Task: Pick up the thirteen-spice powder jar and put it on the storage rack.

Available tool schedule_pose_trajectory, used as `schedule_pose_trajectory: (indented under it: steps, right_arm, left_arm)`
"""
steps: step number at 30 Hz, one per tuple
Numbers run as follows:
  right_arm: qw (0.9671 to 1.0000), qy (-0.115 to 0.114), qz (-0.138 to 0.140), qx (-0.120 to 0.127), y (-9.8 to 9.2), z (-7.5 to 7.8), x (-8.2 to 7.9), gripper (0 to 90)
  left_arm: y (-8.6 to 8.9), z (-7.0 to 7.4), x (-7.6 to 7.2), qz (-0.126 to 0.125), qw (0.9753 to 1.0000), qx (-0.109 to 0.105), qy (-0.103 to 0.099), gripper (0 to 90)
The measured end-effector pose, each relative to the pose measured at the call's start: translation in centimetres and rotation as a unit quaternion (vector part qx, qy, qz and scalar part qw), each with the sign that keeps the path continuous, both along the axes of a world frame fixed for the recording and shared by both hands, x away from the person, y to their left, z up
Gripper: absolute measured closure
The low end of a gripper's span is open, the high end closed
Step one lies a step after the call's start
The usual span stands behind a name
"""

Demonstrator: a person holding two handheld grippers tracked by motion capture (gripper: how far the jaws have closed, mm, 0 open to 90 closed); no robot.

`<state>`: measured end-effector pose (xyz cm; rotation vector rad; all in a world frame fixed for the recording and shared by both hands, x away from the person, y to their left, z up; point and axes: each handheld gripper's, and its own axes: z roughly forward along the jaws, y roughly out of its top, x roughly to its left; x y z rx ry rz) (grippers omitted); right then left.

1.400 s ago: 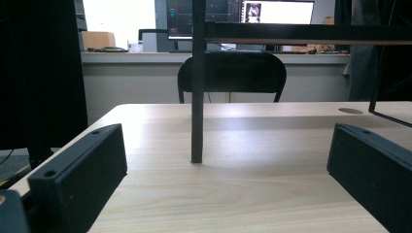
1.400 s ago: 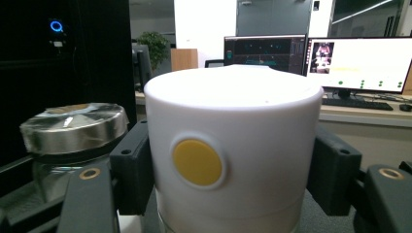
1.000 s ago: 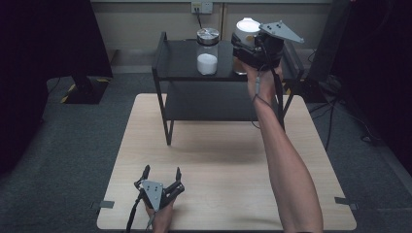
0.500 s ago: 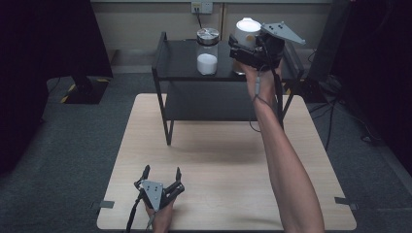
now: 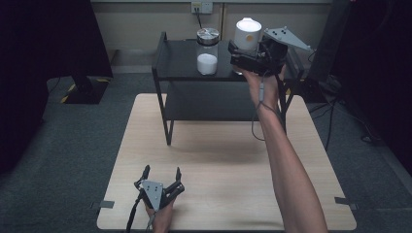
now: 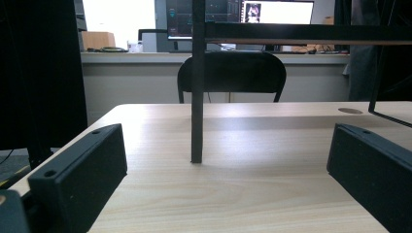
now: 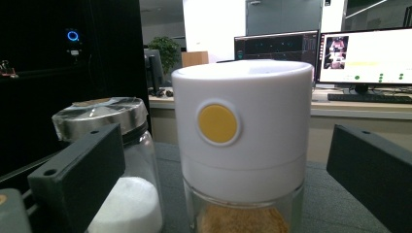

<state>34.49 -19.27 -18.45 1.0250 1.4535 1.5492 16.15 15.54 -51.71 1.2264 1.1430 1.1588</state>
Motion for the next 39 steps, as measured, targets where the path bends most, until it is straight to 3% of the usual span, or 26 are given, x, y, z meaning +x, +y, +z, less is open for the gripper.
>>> schedule_pose_trajectory:
  steps: [17,26,32,39]
  right_arm:
    - [0.9999,-0.015,0.003,0.007,-0.9,-1.3,-3.8,0.0]
    - [0.9993,-0.030,0.008,0.021,-2.0,-2.9,-6.9,0.0]
    - [0.9993,-0.027,0.014,0.021,-2.2,-3.6,-7.9,0.0]
    - [0.9992,-0.023,0.028,0.015,-2.6,-5.8,-9.3,0.0]
  left_arm:
    - [0.0,0.0,0.0,0.000,1.0000,0.000,0.000,0.3]
    - [0.0,0.0,0.0,0.000,1.0000,0.001,0.001,0.3]
    - [0.0,0.0,0.0,0.001,1.0000,0.000,0.000,0.3]
    - [0.0,0.0,0.0,0.001,1.0000,0.000,0.000,0.3]
